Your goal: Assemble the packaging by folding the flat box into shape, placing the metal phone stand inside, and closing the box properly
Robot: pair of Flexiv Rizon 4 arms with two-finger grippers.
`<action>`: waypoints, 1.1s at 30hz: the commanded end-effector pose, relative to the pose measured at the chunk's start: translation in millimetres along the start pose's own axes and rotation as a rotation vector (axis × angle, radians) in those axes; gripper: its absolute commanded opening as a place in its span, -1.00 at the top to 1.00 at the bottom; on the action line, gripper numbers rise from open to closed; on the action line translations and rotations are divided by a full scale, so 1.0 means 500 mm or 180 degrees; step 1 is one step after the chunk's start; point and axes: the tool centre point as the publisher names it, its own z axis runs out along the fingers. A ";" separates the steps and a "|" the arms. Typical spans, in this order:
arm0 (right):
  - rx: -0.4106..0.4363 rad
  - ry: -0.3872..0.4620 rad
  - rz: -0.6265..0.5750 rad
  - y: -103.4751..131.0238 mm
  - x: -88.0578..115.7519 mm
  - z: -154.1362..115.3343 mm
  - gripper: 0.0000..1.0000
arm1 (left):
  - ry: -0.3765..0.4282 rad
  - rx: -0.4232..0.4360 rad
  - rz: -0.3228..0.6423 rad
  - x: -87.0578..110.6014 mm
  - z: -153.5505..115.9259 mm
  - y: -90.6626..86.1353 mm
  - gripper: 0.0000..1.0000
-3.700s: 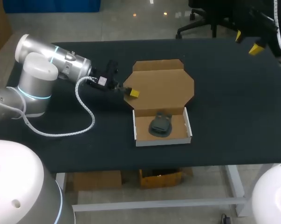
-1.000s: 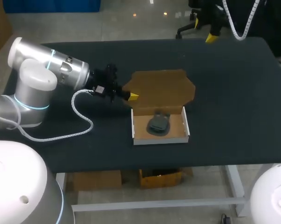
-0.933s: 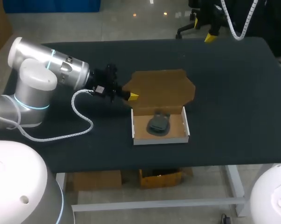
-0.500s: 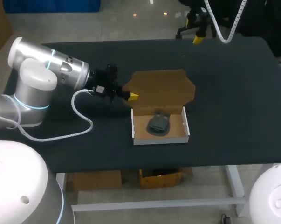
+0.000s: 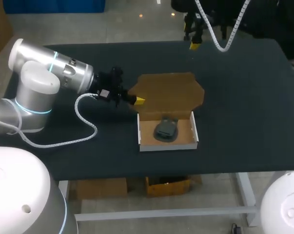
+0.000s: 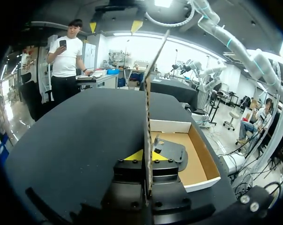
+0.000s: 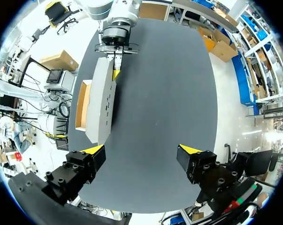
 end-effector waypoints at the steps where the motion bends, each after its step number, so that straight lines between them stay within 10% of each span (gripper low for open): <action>1: 0.0048 0.0045 -0.0006 0.024 -0.017 0.005 -1.00 | 0.0005 0.0002 0.0002 0.000 0.003 0.003 1.00; 28: 0.0240 0.0066 -0.0145 0.119 -0.020 0.069 -1.00 | 0.0005 0.0002 0.0002 0.000 0.003 0.003 1.00; 33: 0.0265 0.0088 -0.0146 0.126 -0.011 0.086 -0.76 | 0.0005 0.0002 0.0002 0.000 0.003 0.003 1.00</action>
